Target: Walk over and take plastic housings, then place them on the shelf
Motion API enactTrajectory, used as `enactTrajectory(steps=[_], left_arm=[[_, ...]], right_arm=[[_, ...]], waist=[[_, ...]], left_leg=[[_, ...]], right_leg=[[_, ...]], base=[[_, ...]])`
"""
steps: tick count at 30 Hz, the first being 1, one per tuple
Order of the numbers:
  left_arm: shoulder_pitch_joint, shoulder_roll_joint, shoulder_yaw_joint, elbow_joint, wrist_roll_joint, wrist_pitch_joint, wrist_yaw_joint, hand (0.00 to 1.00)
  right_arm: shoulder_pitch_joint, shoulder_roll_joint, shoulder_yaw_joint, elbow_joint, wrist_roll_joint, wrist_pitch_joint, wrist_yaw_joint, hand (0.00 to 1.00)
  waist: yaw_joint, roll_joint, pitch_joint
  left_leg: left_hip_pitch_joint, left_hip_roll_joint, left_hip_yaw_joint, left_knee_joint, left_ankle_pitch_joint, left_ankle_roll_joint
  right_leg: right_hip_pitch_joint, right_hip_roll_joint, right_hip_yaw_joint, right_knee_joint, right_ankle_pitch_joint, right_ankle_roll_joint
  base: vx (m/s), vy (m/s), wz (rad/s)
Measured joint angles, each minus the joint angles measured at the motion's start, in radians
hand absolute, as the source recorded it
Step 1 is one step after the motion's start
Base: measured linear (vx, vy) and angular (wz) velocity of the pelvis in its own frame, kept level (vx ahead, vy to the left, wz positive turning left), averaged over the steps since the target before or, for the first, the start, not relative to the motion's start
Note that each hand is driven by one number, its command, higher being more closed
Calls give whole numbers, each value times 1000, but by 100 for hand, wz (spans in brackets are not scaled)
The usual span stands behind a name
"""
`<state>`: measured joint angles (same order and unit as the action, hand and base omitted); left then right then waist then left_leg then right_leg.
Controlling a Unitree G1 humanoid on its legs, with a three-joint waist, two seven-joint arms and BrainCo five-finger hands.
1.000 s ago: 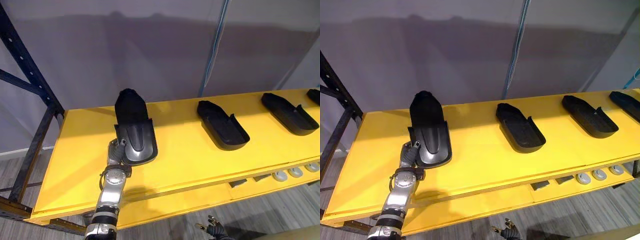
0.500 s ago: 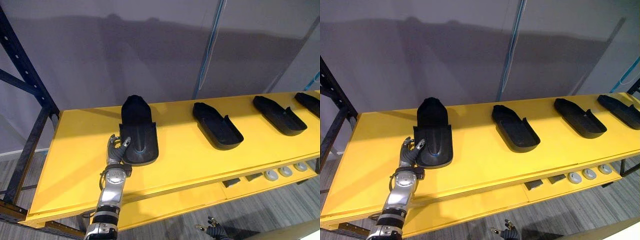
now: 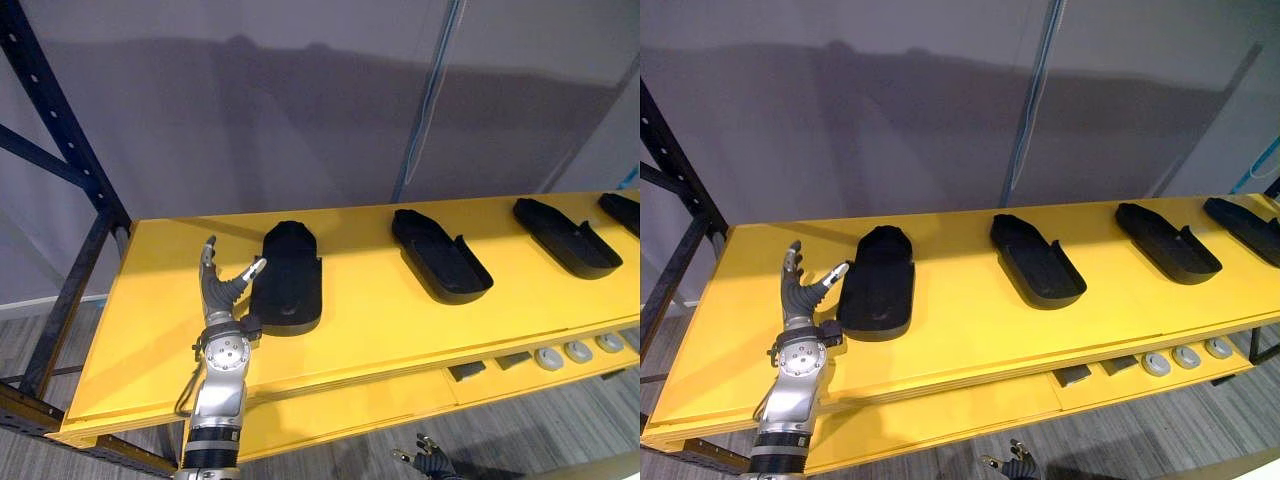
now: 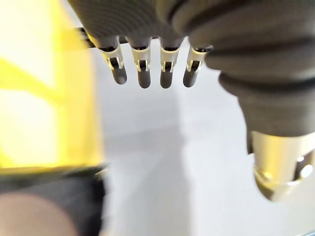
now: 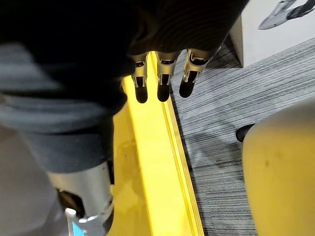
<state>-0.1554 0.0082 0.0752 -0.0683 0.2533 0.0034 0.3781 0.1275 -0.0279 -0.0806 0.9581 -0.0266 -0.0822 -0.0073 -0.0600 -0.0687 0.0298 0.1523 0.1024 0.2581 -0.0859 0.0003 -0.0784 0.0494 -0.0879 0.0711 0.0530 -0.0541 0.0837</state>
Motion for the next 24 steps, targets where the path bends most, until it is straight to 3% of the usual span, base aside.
enactTrajectory(steps=[4, 5, 12, 20, 24], left_arm=[[29, -5, -84, -139, 3, -46, 5, 0], [47, -4, -109, -164, 3, -63, -4, 100], [289, 2, -286, -260, 6, -130, -133, 100], [408, 0, -339, -206, 2, -148, -230, 100], [408, -6, -338, -98, 4, -145, -237, 100]], right_arm=[[6, -2, -3, 1, 3, -2, 0, 0], [6, -1, -7, 1, 4, -3, 0, 0], [7, 0, -7, 8, 5, -13, 0, 0], [30, -2, 6, -8, 5, -19, -2, 0], [41, 3, 15, -31, 6, -19, -6, 0]], waist=[[17, 0, 0], [17, 0, 0], [29, 4, 0], [67, 6, -1], [76, 5, -3]], left_leg=[[-5, 1, -8, 1, -3, -1], [-7, 2, -12, 4, -4, -2], [-26, 10, -2, 66, -50, -7], [-38, 22, 18, 114, -80, -11], [-53, 23, 17, 145, -96, -10]], right_leg=[[0, 0, 0, 2, 0, 5], [0, 0, 2, 5, -1, 6], [3, 2, 31, 6, -3, 9], [5, 6, 46, 7, -6, 10], [4, 2, 45, 8, -6, 11]], base=[[18, -7, 7], [17, -2, 11], [1, 1, -5], [-13, 0, -6], [0, 0, 0]])
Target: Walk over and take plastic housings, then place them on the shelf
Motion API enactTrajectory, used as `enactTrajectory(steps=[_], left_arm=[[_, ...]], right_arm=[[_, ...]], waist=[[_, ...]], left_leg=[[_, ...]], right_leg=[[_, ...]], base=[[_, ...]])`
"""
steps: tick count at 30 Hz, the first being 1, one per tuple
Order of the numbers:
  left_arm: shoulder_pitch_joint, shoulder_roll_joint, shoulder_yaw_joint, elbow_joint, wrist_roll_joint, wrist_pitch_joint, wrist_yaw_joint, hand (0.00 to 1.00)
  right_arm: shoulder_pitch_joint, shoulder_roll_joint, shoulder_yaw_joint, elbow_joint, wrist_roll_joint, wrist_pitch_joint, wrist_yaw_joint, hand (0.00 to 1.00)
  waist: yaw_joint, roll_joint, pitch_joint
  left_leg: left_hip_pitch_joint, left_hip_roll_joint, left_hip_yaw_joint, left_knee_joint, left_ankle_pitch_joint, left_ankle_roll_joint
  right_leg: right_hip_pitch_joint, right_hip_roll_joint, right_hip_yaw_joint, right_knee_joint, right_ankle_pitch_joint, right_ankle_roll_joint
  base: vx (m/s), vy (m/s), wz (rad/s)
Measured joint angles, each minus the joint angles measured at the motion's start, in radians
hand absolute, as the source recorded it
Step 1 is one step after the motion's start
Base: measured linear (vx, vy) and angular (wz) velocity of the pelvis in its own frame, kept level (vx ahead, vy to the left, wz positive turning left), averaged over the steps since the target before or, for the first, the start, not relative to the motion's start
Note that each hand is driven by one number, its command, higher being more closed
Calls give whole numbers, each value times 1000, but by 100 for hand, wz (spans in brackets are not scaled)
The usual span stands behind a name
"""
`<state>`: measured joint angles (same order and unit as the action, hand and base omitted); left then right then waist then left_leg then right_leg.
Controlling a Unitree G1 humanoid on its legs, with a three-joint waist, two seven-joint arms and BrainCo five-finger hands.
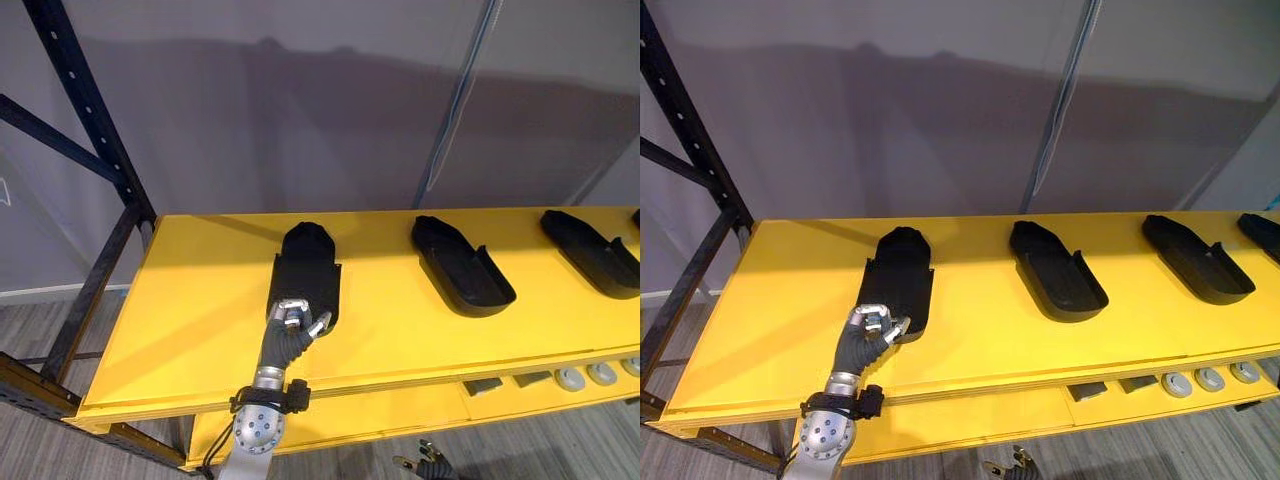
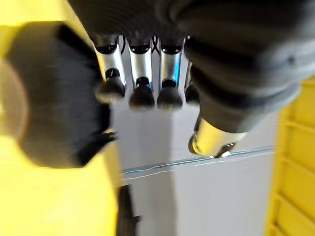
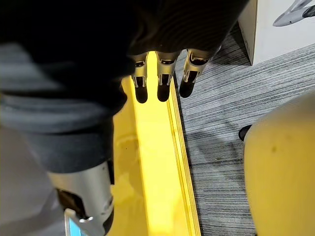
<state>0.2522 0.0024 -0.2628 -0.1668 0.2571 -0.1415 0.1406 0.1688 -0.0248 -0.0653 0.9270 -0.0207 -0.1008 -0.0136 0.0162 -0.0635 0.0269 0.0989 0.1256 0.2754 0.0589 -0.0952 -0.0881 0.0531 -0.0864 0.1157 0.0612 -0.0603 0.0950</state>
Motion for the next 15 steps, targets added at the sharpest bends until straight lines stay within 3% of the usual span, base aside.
enactTrajectory(steps=[7, 15], left_arm=[[-6, 4, 0, 162, 22, 16, 3, 100], [-113, 8, -1, 306, 51, 32, 12, 100]], right_arm=[[15, 7, 30, -12, 0, 1, -8, 0], [18, 5, 30, -10, 0, 3, -8, 0]], waist=[[-2, 12, -30], [-12, 16, -43]], left_leg=[[9, -4, 6, -14, 6, 1], [34, -12, 13, -108, 67, 1]], right_leg=[[-3, -1, -5, 0, 0, 0], [-24, 4, -11, 1, 1, -1]], base=[[-1, 1, -1], [-30, -4, 0]])
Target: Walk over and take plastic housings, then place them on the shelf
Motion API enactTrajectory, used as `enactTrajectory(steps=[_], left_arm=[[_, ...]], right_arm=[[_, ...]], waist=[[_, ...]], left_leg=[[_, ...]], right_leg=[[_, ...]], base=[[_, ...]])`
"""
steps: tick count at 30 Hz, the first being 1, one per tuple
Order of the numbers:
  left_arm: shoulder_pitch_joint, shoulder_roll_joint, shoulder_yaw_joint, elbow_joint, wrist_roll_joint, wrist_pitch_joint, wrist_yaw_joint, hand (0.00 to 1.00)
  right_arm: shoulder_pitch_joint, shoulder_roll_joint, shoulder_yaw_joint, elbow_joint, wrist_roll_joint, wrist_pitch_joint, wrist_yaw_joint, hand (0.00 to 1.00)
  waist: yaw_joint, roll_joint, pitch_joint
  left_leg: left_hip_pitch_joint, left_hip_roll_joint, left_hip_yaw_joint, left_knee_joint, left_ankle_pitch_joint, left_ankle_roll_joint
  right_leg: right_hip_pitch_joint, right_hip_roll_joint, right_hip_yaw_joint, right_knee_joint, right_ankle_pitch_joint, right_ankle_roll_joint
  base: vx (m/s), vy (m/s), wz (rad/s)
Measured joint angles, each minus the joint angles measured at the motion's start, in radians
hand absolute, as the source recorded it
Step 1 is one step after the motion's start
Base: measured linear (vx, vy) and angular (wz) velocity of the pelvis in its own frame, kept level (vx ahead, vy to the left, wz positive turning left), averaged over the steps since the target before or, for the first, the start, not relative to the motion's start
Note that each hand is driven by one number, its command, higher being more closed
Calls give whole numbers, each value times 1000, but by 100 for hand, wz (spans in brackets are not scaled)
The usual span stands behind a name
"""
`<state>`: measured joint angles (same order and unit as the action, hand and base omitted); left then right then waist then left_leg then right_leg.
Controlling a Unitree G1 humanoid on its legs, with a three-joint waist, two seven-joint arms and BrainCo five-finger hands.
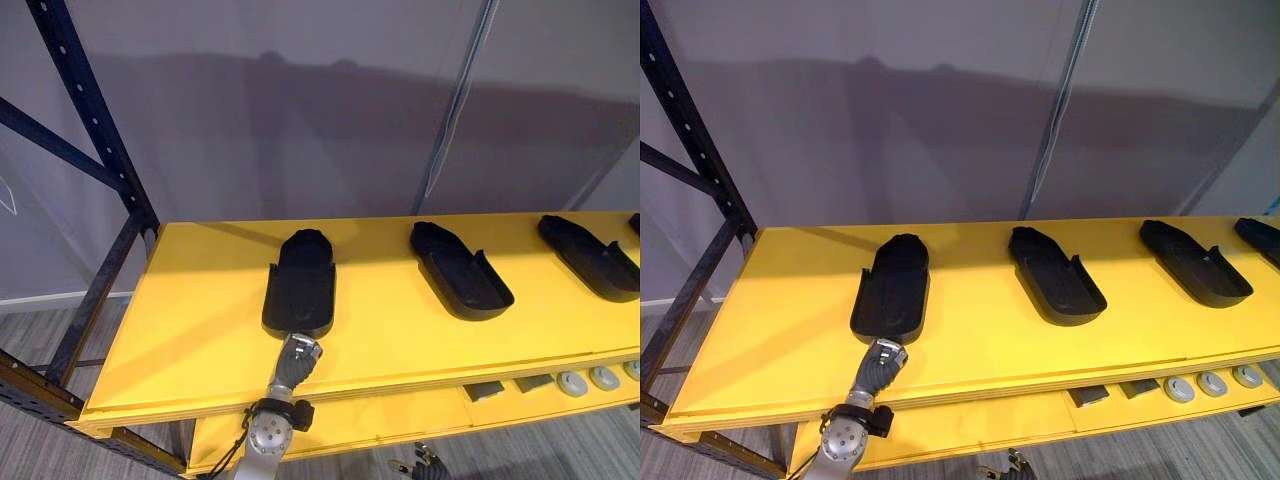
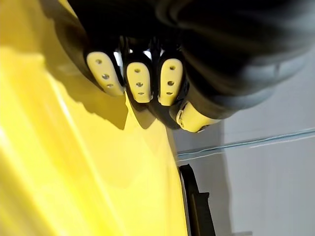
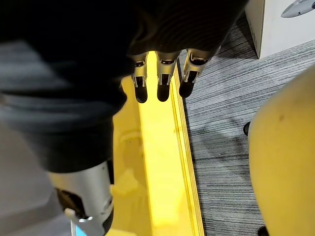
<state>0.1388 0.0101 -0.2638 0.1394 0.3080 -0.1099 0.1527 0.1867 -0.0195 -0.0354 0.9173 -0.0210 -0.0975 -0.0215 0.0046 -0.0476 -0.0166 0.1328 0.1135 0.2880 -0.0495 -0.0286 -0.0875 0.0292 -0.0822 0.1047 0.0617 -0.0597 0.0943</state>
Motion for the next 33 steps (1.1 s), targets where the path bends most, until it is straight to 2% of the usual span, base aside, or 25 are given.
enactTrajectory(steps=[3, 18, 23, 29, 31, 33], left_arm=[[-40, 1, 1, 38, 19, -5, 7, 100], [-209, 7, 6, 167, 32, -12, 41, 100], [-214, 9, 16, 173, 32, -9, 44, 100], [-143, 20, 13, 36, 28, 19, 39, 100], [-92, 28, 12, -94, 27, 19, 38, 100], [-68, 33, 20, -252, 27, 10, 39, 100]], right_arm=[[-11, -1, 0, 7, 0, 3, 0, 0], [-54, -6, -4, 45, -2, 14, -2, 0], [-63, -4, -4, 52, -2, 14, -5, 0], [-71, -4, -3, 50, -2, 14, -8, 0], [-72, -3, -5, 50, -1, 11, -9, 0], [-65, -4, -14, 51, -1, 11, -13, 0]], waist=[[-17, 1, -1], [-52, -1, 3], [-65, -2, 7], [-73, -1, 26], [-69, -5, 35], [-46, -6, 40]], left_leg=[[1, -7, 4, -26, 14, 3], [-7, -9, 15, -36, 13, 2], [-5, -9, 16, -36, 13, 2], [-5, -9, 15, -36, 13, 2], [-6, -8, 12, -36, 13, 1], [-4, -5, 6, -27, 5, 0]], right_leg=[[-11, -2, 2, -2, 2, -1], [-16, 0, 18, -47, 22, -9], [-11, -1, 19, -56, 29, -8], [-10, -1, 17, -57, 30, -7], [-7, -1, 21, -55, 30, -7], [6, -1, 18, -52, 30, -6]], base=[[-41, 10, -2], [-12, 2, -3], [-55, -4, -1], [-20, -4, 0], [-12, -12, 5], [-18, -8, 11]])
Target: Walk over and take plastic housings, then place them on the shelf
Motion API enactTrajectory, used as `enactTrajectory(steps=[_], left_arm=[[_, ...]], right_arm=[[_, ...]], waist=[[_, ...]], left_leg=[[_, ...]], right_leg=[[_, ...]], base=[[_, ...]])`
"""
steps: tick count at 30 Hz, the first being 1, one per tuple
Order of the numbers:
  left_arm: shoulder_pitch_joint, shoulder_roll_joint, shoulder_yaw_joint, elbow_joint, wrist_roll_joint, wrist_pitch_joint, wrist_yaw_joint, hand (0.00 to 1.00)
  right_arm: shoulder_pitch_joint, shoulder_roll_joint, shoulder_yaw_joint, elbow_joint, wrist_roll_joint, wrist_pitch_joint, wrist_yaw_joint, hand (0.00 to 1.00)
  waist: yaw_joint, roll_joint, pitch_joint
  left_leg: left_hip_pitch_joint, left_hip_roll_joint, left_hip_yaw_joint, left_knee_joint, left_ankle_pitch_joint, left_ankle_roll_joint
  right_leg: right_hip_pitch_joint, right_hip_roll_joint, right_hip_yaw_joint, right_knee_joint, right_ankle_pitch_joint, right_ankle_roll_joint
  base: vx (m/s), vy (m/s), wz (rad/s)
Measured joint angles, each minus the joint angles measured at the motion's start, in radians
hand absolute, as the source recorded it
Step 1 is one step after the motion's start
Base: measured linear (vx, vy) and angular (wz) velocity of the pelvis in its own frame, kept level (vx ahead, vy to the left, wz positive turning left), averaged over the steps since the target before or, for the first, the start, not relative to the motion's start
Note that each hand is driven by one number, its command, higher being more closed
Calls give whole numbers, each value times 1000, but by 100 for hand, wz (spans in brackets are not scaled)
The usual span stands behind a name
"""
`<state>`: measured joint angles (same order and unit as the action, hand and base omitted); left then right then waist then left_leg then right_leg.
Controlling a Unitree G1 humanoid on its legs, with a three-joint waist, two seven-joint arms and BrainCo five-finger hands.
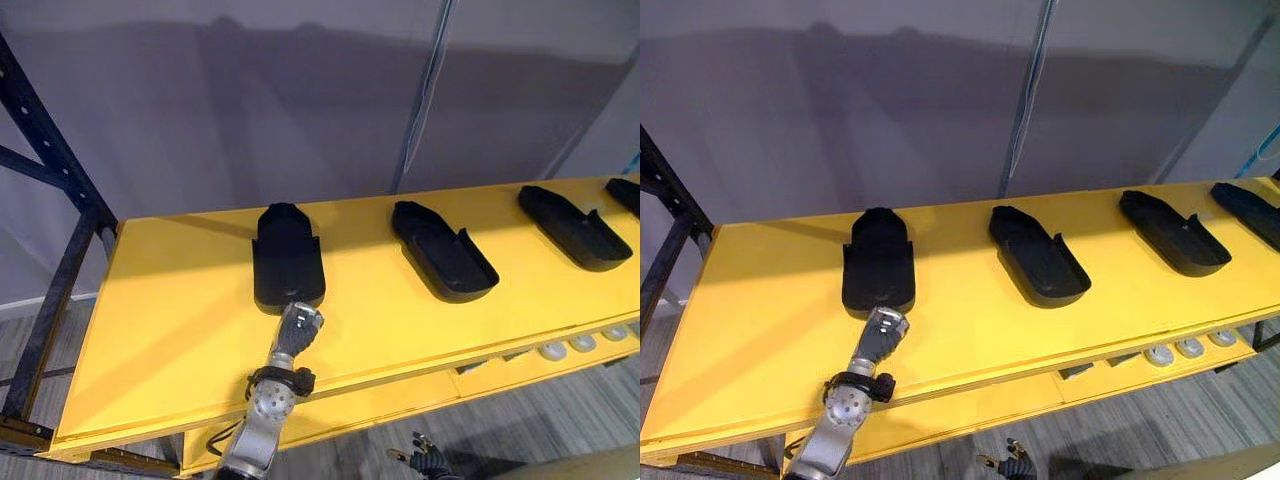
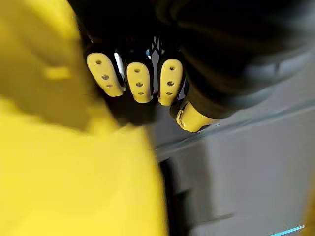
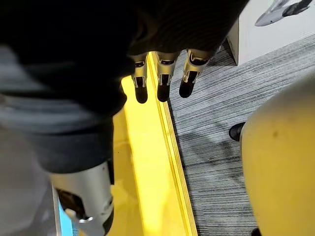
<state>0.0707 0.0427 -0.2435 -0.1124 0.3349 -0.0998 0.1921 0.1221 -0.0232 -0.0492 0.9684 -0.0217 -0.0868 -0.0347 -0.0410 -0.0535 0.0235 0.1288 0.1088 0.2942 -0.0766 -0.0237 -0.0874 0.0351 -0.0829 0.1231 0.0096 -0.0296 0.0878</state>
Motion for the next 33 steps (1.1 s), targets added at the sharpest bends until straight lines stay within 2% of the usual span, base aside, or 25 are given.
enactTrajectory(steps=[3, 5, 8, 9, 14, 16, 19, 20, 24, 26, 28, 30, 33], left_arm=[[16, 0, 49, -137, -17, -25, 11, 100], [41, 0, 119, -232, -45, -50, 44, 100], [85, -2, 200, -291, -81, -71, 81, 100], [112, -4, 242, -300, -95, -76, 97, 100], [214, -30, 394, -283, -135, -77, 132, 100], [232, -35, 437, -218, -139, -64, 130, 100], [256, -46, 500, -70, -151, -12, 111, 100], [259, -50, 524, 5, -158, 10, 97, 0], [233, -33, 563, 133, -178, -7, 65, 0], [210, -19, 576, 184, -176, -18, 50, 0], [172, 8, 586, 278, -176, -54, 34, 0], [154, 13, 594, 313, -176, -67, 27, 0], [121, 21, 622, 364, -174, -89, 16, 0]], right_arm=[[7, -1, -1, -2, 0, -2, -3, 0], [18, -2, -1, -11, 0, -4, -3, 0], [25, -4, -4, -15, 0, -9, -2, 0], [31, -4, -7, -15, 0, -11, -2, 0], [35, -3, -8, -19, -1, -12, -2, 0], [40, -3, -8, -25, -2, -12, -2, 0], [67, 1, -7, -62, -6, -10, 8, 0], [73, 2, -6, -74, -9, -3, 13, 0], [85, 4, -6, -100, -24, 11, 19, 0], [85, 4, -7, -102, -24, 22, 19, 0], [89, -4, -9, -118, -30, 28, 18, 0], [87, -12, -15, -118, -30, 28, 18, 0], [74, -15, -31, -94, -30, 27, 14, 0]], waist=[[15, 2, 1], [31, 4, 1], [44, 5, 2], [57, 5, 2], [68, 1, 1], [78, 1, 1], [92, 2, 1], [95, 1, 1], [104, 2, -5], [106, 11, -11], [106, 26, -15], [105, 33, -15], [104, 39, -14]], left_leg=[[-1, 6, -17, 26, -18, 0], [-4, 14, -32, 46, -34, 1], [-7, 14, -54, 51, -38, 1], [-7, 14, -65, 57, -38, 1], [-27, 13, -97, 87, -41, 1], [-37, 13, -106, 102, -45, 0], [-37, 16, -104, 138, -75, 3], [-39, 18, -101, 154, -89, 1], [-37, 24, -90, 181, -96, 2], [-37, 22, -87, 183, -95, 1], [-36, 16, -76, 178, -94, 2], [-35, 10, -75, 167, -85, 8], [-16, -8, -75, 93, -40, 7]], right_leg=[[15, 1, -2, 7, 0, 0], [22, 2, -2, 23, -4, 5], [27, 2, -7, 37, -7, 6], [34, 2, -12, 40, -11, 6], [38, -4, -47, 63, -29, 6], [39, -6, -56, 65, -32, 2], [55, -10, -61, 69, -49, 1], [56, -14, -62, 76, -63, 0], [60, -18, -74, 89, -75, -2], [61, -21, -76, 89, -75, -2], [61, -28, -80, 88, -76, -1], [57, -32, -81, 88, -75, -1], [39, -36, -81, 79, -74, 0]], base=[[-14, -4, 14], [-21, -6, 17], [-21, 3, 20], [-16, 9, 25], [-8, -10, 24], [-21, -11, 15], [-34, -5, -1], [-39, -14, -8], [-18, -7, -3], [-17, 2, 2], [-53, 10, 5], [-53, 11, 3], [-63, 13, 2]])
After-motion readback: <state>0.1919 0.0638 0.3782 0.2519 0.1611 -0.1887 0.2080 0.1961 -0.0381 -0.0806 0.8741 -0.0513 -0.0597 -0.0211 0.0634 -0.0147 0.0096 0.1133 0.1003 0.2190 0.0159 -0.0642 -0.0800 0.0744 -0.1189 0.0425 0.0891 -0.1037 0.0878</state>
